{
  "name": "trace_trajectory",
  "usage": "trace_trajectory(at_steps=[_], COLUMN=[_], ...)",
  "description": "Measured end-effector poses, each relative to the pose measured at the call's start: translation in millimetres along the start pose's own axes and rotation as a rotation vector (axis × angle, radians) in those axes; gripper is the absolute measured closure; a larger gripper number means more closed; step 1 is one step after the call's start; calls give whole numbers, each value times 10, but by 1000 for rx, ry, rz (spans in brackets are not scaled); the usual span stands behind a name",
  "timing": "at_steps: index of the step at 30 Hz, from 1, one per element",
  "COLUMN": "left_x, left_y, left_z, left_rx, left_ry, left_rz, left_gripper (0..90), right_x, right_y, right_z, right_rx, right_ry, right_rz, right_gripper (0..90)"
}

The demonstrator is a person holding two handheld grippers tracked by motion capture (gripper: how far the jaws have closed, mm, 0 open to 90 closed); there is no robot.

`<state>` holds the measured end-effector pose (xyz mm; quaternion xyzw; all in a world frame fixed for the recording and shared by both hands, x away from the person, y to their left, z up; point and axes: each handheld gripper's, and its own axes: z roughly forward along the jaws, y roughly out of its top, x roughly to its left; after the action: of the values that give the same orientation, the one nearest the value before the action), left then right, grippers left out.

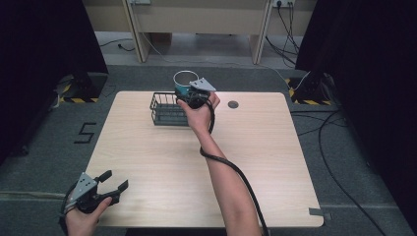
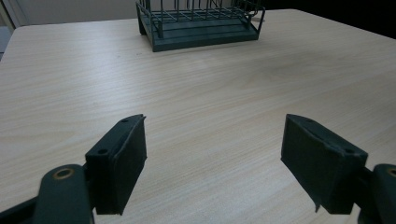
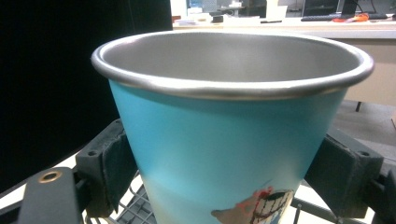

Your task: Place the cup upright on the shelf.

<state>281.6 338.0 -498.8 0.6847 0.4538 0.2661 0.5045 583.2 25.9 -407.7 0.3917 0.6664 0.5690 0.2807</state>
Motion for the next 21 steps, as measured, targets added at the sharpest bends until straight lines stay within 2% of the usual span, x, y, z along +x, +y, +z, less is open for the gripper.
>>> trace_trajectory(at_steps=[7,18,21], left_x=[6,5,9], left_y=[-1,-1,-2], left_z=[4,10,9], left_rx=[-1,-1,-1], left_ry=[1,-1,-3], left_rz=[3,4,4], left_gripper=[219,219,218], right_x=[-3,32,36], right_y=[-67,-86,-111], right_z=[62,166,202], right_rx=[18,41,50], right_ry=[-9,-30,-31], right_rz=[18,8,20], right_gripper=[179,178,178])
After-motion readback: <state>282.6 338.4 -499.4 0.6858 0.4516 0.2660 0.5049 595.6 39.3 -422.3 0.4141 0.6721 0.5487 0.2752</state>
